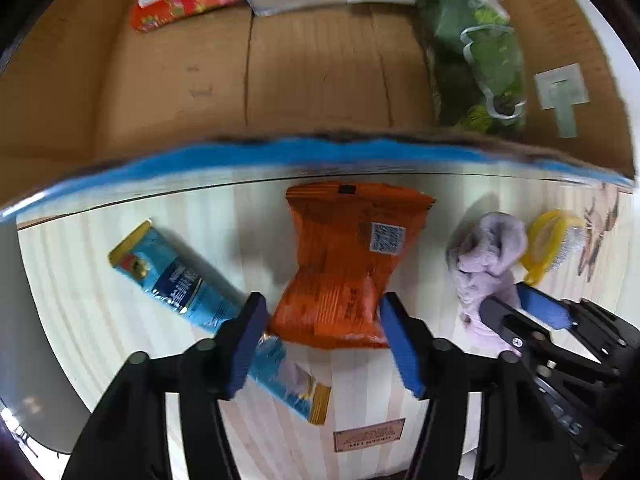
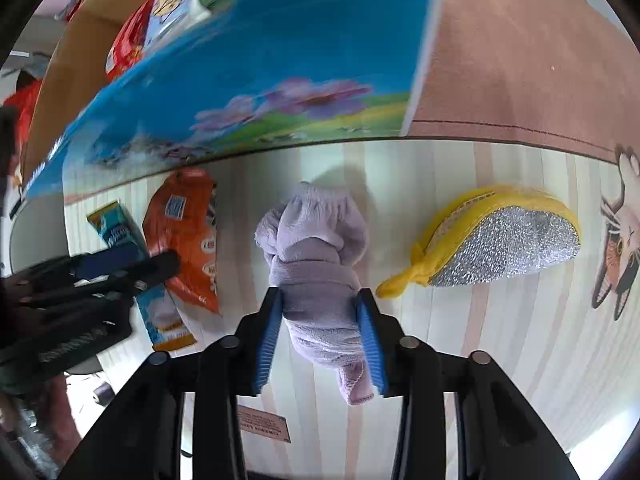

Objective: Organize soft objects
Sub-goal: 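Grasp the lavender cloth with the right tool while the left tool grasps the orange snack bag, then place the lavender cloth in the box with the right tool while the left releases the orange bag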

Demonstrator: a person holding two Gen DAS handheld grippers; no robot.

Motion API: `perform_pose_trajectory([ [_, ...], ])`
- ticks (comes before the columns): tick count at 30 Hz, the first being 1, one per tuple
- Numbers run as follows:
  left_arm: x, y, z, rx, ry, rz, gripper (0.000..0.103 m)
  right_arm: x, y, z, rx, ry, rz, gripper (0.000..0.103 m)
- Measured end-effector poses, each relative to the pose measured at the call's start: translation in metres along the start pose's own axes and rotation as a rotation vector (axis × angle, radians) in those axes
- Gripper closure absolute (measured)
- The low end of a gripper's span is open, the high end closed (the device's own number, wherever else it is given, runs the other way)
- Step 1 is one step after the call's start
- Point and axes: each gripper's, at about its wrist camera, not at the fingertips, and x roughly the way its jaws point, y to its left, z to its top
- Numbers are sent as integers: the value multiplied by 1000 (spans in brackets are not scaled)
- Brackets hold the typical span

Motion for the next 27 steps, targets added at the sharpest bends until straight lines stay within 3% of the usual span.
perform_pose_trajectory([
  [4,10,-2,4,-10,6,6,46,9,-5,8,17,24,28,56],
  [6,10,-3,4,-17,-5,-9,53,12,-1,13,16,36,18,57],
  [11,9,3,-7,-47,-8,-24,62,12,10,4,3,40,3,63],
  [16,11,10,-34,-79,18,-33,61,15,11,-13,-12,77,-6,63],
  [20,20,14,-34,-111,22,-45,60,25,13,-14,-11,90,-15,62],
  [27,-25,13,-49,-93,-61,-48,65,-7,28,-21,-16,39,4,65],
])
